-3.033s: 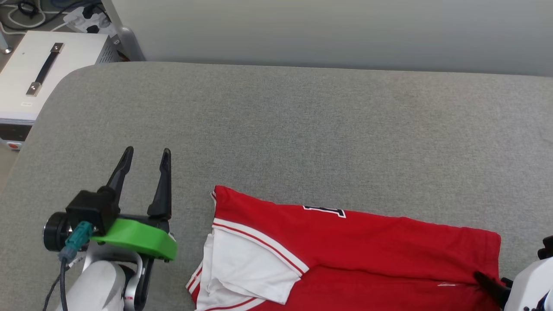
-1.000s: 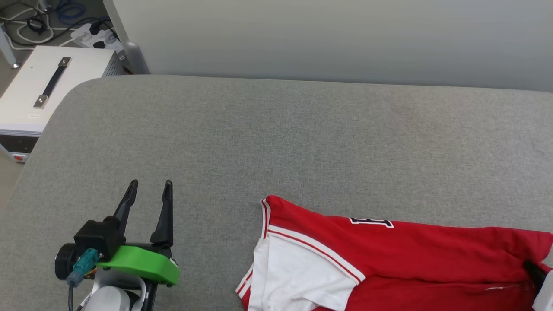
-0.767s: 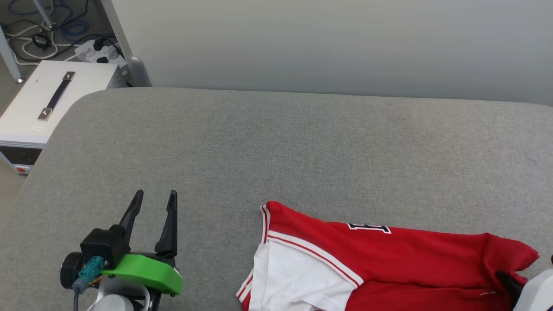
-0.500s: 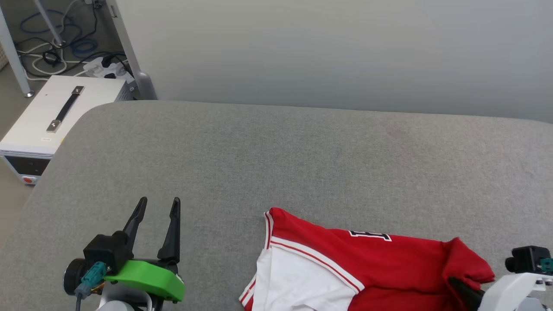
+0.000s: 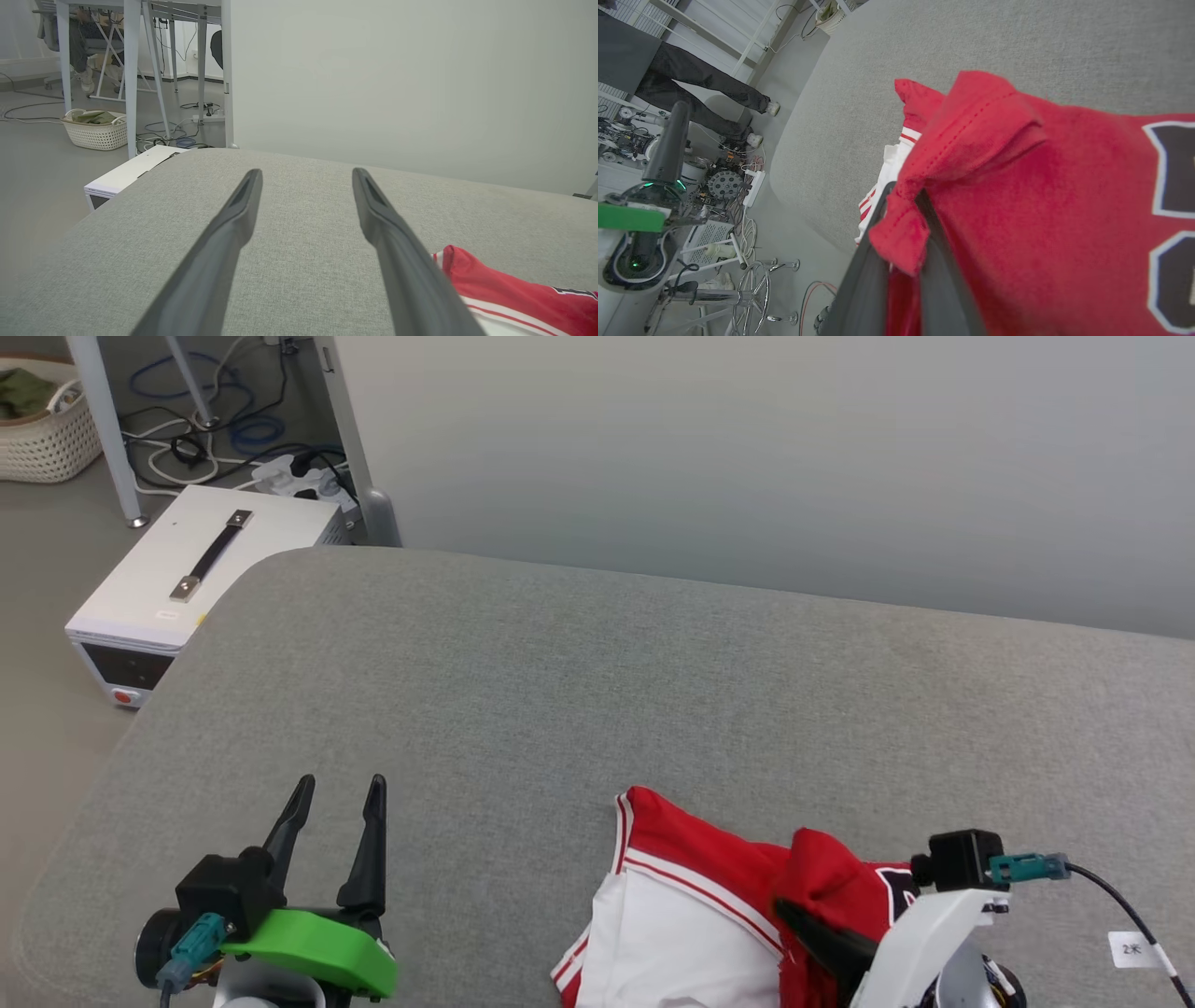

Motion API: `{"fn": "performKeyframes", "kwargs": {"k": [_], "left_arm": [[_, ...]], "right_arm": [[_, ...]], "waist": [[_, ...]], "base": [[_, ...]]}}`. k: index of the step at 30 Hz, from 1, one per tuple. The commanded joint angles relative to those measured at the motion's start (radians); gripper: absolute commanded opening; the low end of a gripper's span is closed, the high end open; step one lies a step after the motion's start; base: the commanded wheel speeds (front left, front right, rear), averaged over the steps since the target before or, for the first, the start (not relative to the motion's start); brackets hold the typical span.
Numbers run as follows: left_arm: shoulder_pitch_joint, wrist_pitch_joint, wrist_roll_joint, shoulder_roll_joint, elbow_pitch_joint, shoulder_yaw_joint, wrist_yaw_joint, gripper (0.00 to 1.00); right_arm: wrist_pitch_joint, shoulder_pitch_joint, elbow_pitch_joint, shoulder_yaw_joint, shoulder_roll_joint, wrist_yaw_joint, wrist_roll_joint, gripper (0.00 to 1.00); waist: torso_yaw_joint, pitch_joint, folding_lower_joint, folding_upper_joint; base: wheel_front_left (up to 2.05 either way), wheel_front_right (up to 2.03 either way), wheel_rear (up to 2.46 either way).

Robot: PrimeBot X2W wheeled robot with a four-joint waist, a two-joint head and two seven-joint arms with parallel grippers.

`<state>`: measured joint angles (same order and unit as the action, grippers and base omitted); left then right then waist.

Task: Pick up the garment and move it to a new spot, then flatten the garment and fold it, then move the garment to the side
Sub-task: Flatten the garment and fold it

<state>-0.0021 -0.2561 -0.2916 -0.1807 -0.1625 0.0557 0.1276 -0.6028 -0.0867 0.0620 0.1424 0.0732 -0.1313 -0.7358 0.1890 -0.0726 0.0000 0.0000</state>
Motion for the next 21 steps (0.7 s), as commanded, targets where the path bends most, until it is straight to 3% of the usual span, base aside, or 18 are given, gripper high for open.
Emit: {"fn": "performKeyframes", "kwargs": {"k": [1,9,19,20,21], "left_arm": [[0.010,-0.006,-0.004,0.000,0.002,-0.004,0.003,1.00],[-0.004,-0.006,-0.006,-0.003,0.002,-0.006,0.003,1.00],[-0.030,-0.006,-0.007,0.007,-0.009,0.009,0.003,1.00],[-0.031,-0.006,-0.008,0.008,-0.010,0.008,0.003,1.00],[-0.031,-0.006,-0.009,0.008,-0.011,0.007,0.003,1.00]], "right_arm": [[0.009,0.025,-0.012,0.012,-0.010,0.001,-0.013,0.00],[0.094,0.126,-0.136,0.096,-0.022,0.001,-0.058,0.00],[0.229,0.246,-0.401,0.178,-0.023,0.001,-0.127,0.00],[0.244,0.258,-0.429,0.184,-0.023,0.001,-0.132,1.00],[0.257,0.270,-0.450,0.191,-0.023,0.001,-0.130,1.00]], "waist": [[0.020,0.004,0.0000,0.0000],[0.065,0.028,0.0000,0.0000],[0.125,0.059,0.0000,0.0000],[0.128,0.063,0.0000,0.0000],[0.131,0.066,0.0000,0.0000]], "base": [[0.00,0.00,0.00],[0.00,0.00,0.00],[0.00,0.00,0.00],[0.00,0.00,0.00],[0.00,0.00,0.00]]}}
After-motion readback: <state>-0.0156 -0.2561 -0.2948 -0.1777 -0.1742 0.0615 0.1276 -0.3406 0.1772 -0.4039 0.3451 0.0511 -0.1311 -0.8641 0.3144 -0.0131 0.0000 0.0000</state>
